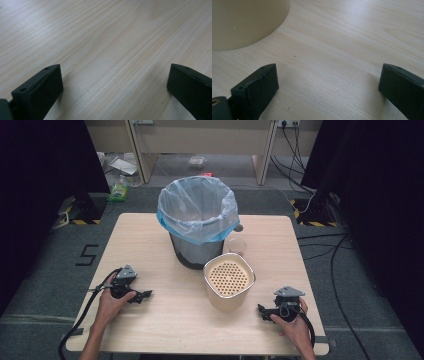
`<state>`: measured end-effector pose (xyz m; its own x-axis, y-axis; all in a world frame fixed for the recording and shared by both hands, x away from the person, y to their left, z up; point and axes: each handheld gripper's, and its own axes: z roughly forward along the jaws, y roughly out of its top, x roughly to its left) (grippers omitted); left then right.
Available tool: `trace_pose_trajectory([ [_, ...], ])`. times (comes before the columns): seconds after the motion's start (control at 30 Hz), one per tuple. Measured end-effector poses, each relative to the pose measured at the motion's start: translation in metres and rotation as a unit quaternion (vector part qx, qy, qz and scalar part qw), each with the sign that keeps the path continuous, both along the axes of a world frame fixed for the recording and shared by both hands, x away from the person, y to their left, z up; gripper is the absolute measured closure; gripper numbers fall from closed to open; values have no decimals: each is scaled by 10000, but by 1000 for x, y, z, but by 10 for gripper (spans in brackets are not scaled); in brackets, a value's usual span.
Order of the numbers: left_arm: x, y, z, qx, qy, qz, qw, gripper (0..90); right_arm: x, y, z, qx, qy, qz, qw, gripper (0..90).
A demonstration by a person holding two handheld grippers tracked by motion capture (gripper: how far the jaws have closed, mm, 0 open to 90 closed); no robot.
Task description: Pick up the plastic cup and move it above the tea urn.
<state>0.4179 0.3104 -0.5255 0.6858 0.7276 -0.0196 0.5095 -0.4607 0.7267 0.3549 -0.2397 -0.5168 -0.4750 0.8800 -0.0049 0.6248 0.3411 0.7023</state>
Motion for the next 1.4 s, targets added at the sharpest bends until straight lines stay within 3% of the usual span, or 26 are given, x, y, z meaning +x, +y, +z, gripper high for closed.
trace_pose_trajectory([
  [0.27,0,0,0,-2,0,1,10000,0,0,0,0,9,-11,-38,10000,50],
  [0.4,0,0,0,-1,0,1,10000,0,-1,-5,4,82,-79,-95,9999,230],
  [0.5,0,0,0,-2,0,1,10000,0,-1,-8,5,204,-102,-162,9996,190],
  [0.67,0,0,0,-2,0,1,10000,0,5,-11,12,135,-355,-227,9990,242],
  [1.1,0,0,0,0,0,1,10000,0,33,-13,46,377,-634,-515,9959,340],
  [1.4,0,0,0,-6,-2,2,10000,0,61,-13,77,290,-837,-467,9950,389],
])
